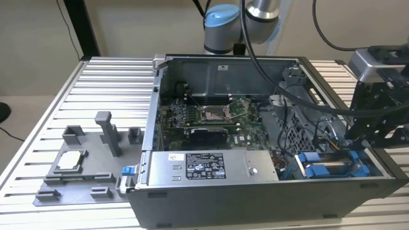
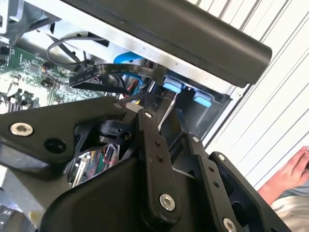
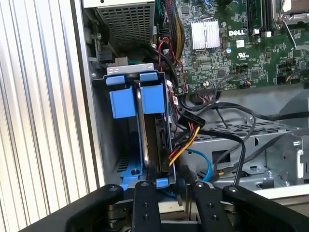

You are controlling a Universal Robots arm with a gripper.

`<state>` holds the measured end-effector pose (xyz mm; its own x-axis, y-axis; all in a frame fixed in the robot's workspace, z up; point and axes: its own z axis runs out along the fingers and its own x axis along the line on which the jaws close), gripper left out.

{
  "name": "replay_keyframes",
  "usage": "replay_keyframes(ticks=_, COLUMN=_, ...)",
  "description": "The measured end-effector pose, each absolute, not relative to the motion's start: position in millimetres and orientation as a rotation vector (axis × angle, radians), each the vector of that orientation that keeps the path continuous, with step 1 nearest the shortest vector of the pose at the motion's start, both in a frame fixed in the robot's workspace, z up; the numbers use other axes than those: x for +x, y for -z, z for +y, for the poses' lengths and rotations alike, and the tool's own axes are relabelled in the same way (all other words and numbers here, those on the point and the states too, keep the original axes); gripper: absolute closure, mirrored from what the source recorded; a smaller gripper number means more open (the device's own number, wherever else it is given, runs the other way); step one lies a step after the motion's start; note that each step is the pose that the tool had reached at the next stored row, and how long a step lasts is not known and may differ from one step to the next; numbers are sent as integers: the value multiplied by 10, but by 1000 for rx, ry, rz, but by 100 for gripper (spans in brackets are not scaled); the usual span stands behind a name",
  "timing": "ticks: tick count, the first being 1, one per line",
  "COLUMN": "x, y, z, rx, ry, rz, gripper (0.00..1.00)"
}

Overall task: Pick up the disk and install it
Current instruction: 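Insert the first disk wire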

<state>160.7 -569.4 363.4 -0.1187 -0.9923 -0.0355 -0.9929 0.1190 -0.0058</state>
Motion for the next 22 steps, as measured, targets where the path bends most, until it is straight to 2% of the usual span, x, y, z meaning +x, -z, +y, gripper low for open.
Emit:
replay_keyframes(ticks=8, x=1824, y=-3644, z=-5688, rx=-2073, ry=-39, rz=2326, gripper=0)
replay_keyframes(ticks=22, x=1832, y=-3639, z=-5663, rx=-2104, ry=-41, rz=2301, gripper=0)
